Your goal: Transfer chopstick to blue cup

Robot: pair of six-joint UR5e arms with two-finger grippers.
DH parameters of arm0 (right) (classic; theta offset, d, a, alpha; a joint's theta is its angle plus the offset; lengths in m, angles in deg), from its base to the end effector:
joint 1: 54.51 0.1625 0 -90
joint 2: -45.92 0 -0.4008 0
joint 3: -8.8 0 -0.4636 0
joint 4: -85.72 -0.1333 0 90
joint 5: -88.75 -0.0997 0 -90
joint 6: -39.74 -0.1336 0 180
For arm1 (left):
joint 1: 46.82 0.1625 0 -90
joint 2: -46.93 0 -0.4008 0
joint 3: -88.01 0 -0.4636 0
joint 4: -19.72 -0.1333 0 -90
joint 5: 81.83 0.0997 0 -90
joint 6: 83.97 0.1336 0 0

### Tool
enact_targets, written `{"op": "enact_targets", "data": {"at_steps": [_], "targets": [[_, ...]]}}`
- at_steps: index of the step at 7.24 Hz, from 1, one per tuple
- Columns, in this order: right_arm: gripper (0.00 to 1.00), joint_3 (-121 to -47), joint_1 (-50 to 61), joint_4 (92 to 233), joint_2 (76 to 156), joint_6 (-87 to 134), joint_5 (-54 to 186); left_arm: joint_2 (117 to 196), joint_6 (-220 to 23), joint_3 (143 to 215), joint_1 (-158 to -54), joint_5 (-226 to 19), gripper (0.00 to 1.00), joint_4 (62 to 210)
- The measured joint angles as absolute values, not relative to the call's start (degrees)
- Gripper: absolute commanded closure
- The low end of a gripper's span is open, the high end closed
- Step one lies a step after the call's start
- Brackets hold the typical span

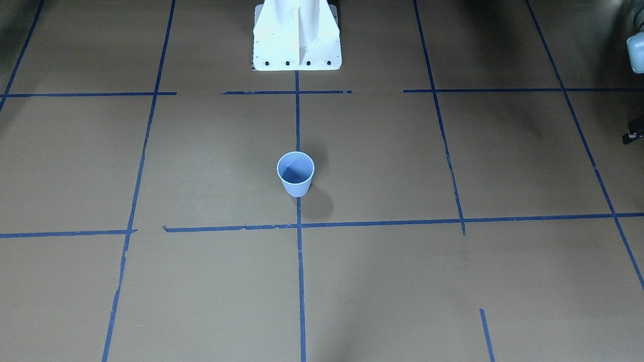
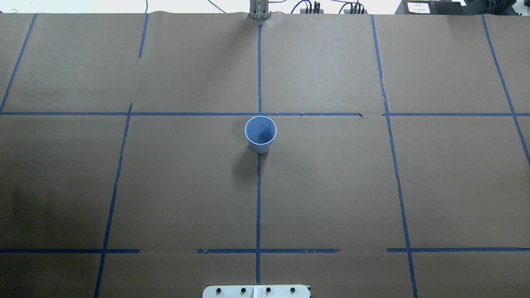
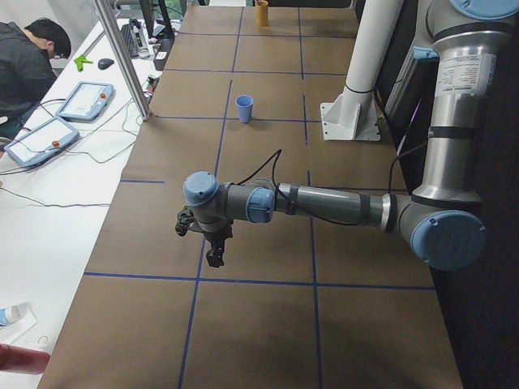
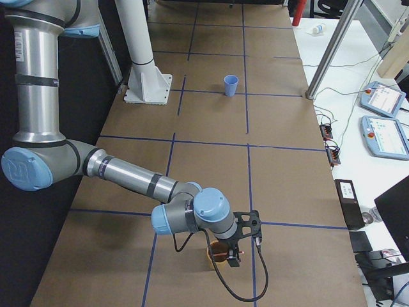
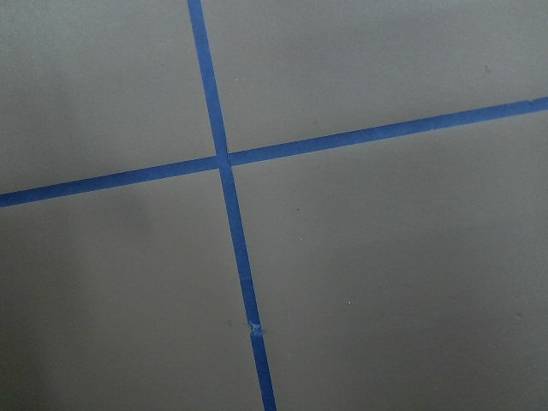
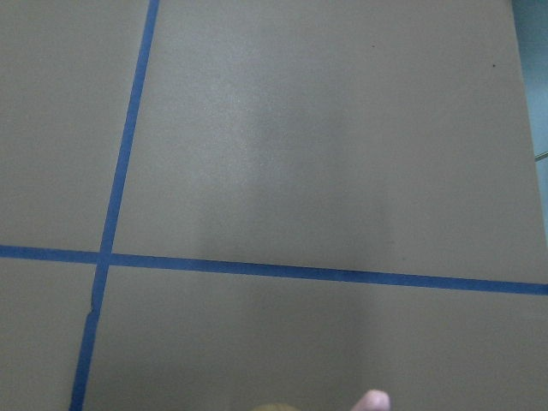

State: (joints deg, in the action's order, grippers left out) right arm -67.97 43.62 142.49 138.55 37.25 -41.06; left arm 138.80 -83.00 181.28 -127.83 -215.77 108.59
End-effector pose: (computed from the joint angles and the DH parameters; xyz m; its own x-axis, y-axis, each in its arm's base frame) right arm 0.1255 -0.5410 0.7578 0.7809 -0.0395 0.6234 -0.1691 0.9474 0.2717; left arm 0.0507 -0.5802 0.6105 0.7009 0.1771 -0.6909 -0.1678 0.9824 0.0816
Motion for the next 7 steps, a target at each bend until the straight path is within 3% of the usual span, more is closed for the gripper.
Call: {"op": "enact_targets", "data": {"at_steps": [1, 2, 6, 7], "targets": [[0.02, -66.28, 43.59, 142.38, 137.09, 37.21, -41.06, 138.79, -83.00, 181.40, -127.88, -215.77, 0.00, 108.58], [0.12, -64.79, 43.55, 142.36, 135.80, 37.20, -41.06, 138.78, -83.00, 181.47, -127.91, -215.77, 0.00, 108.58], [0.86, -61.86, 43.41, 142.44, 134.96, 37.03, -42.50, 138.78, -83.00, 181.68, -127.94, -215.80, 0.00, 108.58], [0.94, -61.86, 43.41, 142.40, 135.16, 37.02, -42.90, 138.78, -83.00, 181.74, -127.94, -215.84, 0.00, 108.58]]}}
